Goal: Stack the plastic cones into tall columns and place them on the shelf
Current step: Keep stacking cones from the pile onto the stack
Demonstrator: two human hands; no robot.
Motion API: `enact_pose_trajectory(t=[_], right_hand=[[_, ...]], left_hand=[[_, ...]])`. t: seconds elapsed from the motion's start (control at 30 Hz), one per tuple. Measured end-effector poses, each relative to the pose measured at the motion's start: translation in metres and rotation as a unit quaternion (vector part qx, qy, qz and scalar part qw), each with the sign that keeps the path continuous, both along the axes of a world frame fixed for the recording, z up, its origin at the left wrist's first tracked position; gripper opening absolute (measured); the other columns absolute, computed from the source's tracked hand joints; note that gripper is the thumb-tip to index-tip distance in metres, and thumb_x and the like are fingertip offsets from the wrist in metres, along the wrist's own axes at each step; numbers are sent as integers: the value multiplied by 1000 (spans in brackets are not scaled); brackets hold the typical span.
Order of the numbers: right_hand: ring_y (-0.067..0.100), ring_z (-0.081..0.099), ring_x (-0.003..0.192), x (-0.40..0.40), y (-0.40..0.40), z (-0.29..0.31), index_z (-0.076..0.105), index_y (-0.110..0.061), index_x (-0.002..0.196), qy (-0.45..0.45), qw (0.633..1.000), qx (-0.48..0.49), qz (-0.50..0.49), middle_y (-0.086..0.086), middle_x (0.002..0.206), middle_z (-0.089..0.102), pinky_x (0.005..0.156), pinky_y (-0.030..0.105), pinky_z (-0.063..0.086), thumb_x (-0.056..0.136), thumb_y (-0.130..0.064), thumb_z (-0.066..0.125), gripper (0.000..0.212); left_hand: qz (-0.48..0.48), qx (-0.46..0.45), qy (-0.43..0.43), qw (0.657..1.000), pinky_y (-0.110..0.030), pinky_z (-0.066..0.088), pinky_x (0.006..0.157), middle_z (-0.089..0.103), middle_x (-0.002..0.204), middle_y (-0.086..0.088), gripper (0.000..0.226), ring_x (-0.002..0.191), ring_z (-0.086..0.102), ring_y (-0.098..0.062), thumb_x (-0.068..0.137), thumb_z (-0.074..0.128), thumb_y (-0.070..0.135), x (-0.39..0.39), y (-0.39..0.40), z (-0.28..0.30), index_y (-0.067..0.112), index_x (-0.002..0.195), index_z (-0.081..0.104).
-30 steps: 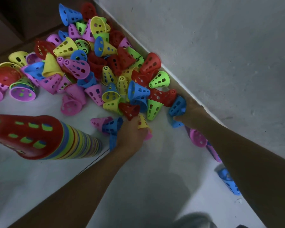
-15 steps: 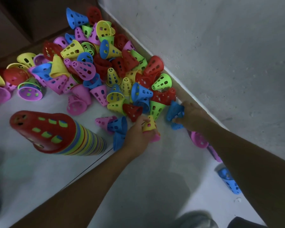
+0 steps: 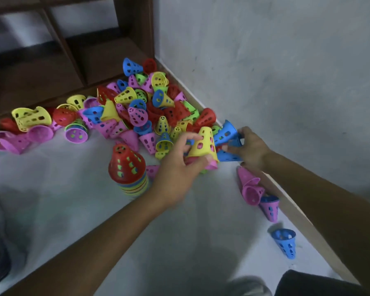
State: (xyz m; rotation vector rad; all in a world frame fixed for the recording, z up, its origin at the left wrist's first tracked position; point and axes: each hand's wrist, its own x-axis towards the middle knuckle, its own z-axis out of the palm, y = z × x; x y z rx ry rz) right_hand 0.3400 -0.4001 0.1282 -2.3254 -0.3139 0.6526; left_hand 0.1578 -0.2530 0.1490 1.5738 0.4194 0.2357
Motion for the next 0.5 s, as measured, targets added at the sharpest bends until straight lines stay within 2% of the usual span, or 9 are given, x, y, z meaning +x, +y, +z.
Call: enact_pose_trajectory(t=[0.13,0.2,0.33,0.43,0.5], right_hand=[[17,65,92,-32,4,50,48,-24,121,13,999,34,-8,-12,109,56,68,38,59,89,-31,76,43],[15,67,93,-49,2,72,49,-26,121,6,998,55,-11,-16,109,58,73,40,60,90,-30,76,41],[13,71,92,-83,-3,108,51,-29,119,2,997,78,5,-18,113,59,74,40,61,89,-31,76,40],[14,72,94,-106,-1,128,52,-31,120,-1,995,95,15,-17,125,54,70,37,62,86,-36,78,43],[14,73,93,-121,3,136,54,-30,122,7,994,112,16,-15,127,53,71,37,63,85,-37,78,45]], left_hand=[[10,47,-65,997,-17,52,84,66,113,7,37,99,66,1,90,75,25,-20,18,53,31,122,56],[30,51,-102,993,-17,52,82,65,110,10,38,98,64,4,90,75,25,-28,31,79,28,123,56],[80,68,-141,984,-19,54,76,67,115,4,37,100,68,-7,91,75,24,-48,56,110,24,122,56],[117,66,-146,980,-33,60,85,69,116,-2,38,102,70,-12,90,76,23,-69,77,113,25,122,55],[134,68,-146,978,-35,60,88,70,116,0,41,106,69,-10,90,76,22,-82,87,110,23,124,53]])
